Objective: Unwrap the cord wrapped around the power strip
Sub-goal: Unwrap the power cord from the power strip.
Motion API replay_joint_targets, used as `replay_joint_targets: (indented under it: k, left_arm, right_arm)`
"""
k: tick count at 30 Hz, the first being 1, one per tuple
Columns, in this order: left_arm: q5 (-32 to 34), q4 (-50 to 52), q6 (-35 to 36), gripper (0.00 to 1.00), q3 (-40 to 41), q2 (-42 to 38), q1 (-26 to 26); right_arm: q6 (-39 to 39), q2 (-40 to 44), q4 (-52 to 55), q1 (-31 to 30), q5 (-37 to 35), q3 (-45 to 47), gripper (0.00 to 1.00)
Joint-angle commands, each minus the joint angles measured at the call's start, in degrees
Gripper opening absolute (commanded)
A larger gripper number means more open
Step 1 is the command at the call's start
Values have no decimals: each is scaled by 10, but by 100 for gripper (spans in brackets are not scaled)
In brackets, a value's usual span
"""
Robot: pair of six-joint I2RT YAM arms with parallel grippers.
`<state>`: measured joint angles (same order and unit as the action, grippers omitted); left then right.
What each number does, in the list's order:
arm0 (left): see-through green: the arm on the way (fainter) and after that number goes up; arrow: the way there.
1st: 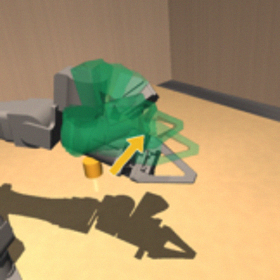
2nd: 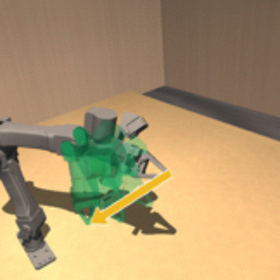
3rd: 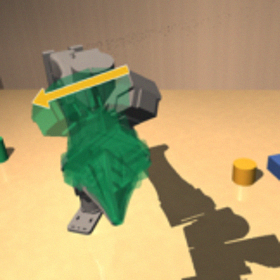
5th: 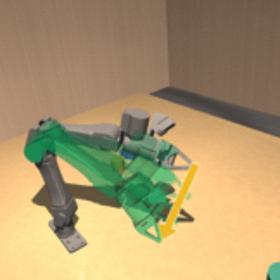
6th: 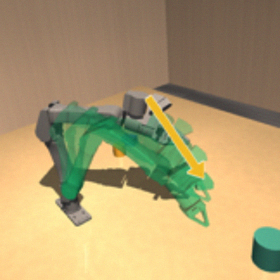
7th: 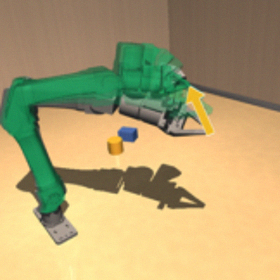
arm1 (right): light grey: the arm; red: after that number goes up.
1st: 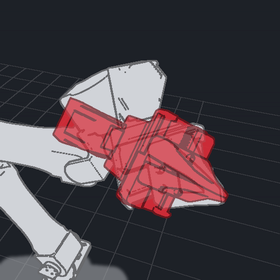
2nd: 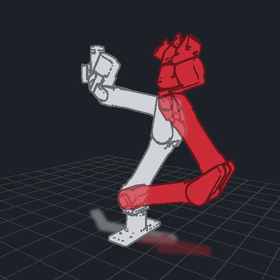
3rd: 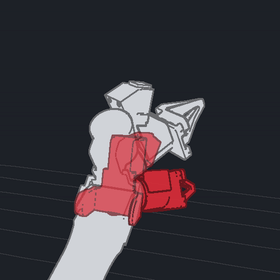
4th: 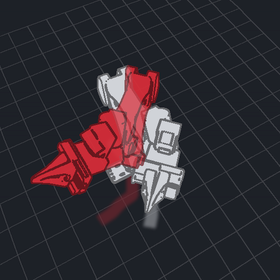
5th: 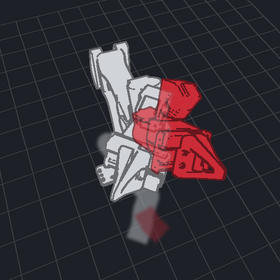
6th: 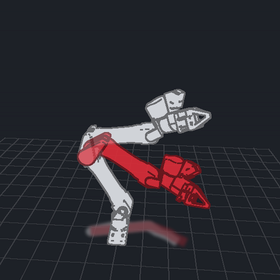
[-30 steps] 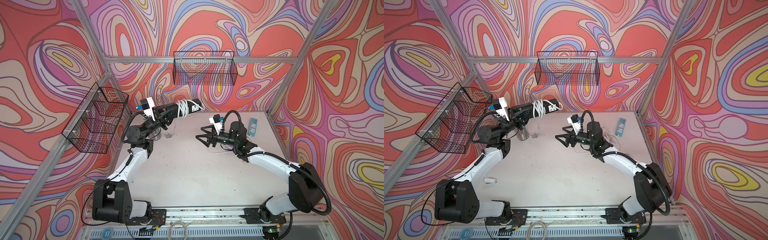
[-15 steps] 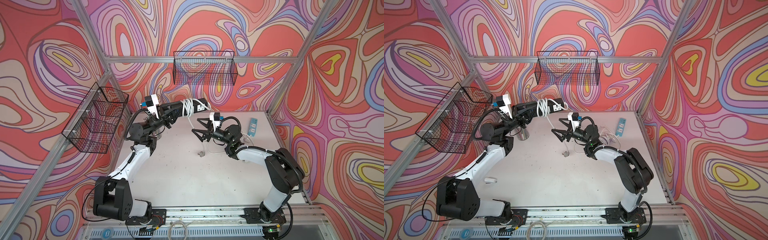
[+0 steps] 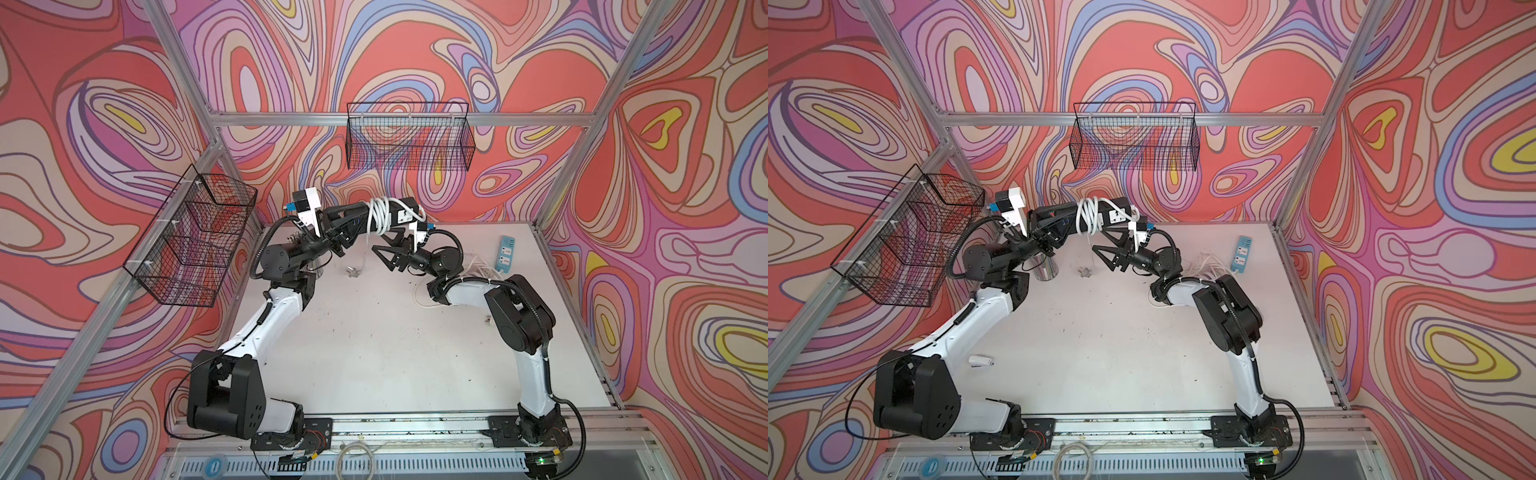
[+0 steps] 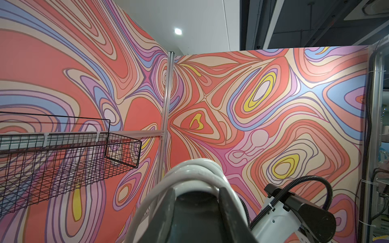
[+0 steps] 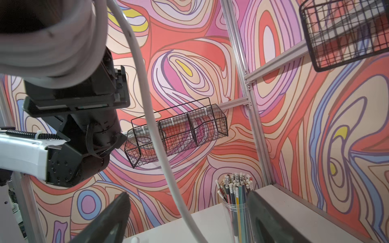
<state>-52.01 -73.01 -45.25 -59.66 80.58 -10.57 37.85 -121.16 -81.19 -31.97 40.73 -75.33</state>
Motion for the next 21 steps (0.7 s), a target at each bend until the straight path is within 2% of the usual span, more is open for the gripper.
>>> replay_joint_targets:
  k: [1,7,10,11,12,17,21]
  left_arm:
    - [12,-49,-7,0,-27,-2,-4]
    - [16,-49,-6,0,-29,0,-5]
    - [16,-49,-6,0,-30,0,-7]
    - [16,-49,-6,0,-29,-1,-8]
    - [16,-49,-6,0,-28,-1,-8]
    - [16,-49,0,0,-23,-9,-7]
    - [18,-49,7,0,-16,-16,-8]
  right_arm:
    - [24,-5,-41,-5,11,-19,90]
    - [2,-12,-23,-21,3,-33,90]
    - [5,-28,-21,-28,-3,-53,86]
    - [8,-33,-17,-30,-3,-61,80]
    - [12,-37,-14,-30,-1,-70,70]
    - [12,-30,10,-28,3,-68,0]
    - [13,1,22,-12,0,-33,0]
